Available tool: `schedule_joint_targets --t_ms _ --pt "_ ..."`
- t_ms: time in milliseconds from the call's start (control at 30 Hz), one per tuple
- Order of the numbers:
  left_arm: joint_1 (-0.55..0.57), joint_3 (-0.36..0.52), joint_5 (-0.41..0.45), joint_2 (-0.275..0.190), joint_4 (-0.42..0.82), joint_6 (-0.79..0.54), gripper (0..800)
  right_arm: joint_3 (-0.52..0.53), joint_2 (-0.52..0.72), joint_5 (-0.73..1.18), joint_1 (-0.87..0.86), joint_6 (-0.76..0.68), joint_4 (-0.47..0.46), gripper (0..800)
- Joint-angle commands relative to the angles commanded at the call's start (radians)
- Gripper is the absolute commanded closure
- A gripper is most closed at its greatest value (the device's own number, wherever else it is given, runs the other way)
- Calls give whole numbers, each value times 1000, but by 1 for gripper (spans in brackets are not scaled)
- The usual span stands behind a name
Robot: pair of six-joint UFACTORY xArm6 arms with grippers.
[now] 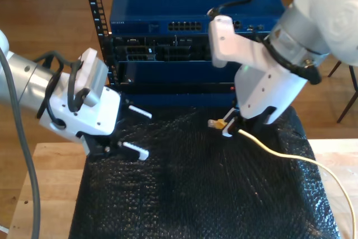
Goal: Grab the cable and plug it in
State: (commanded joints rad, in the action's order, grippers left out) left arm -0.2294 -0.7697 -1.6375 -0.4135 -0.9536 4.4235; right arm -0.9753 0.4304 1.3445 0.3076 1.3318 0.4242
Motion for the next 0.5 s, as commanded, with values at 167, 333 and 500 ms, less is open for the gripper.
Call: schedule_joint_targets --t_ms 167,333,500 --pt "15 -6 0 3 -12 0 0 0 40 31 -17 0 17 797" --pt "81 -38 2 9 -25 25 0 0 58 55 -41 0 31 797" --pt "150 -55 20 12 -26 44 0 0 68 61 -43 -2 58 797"
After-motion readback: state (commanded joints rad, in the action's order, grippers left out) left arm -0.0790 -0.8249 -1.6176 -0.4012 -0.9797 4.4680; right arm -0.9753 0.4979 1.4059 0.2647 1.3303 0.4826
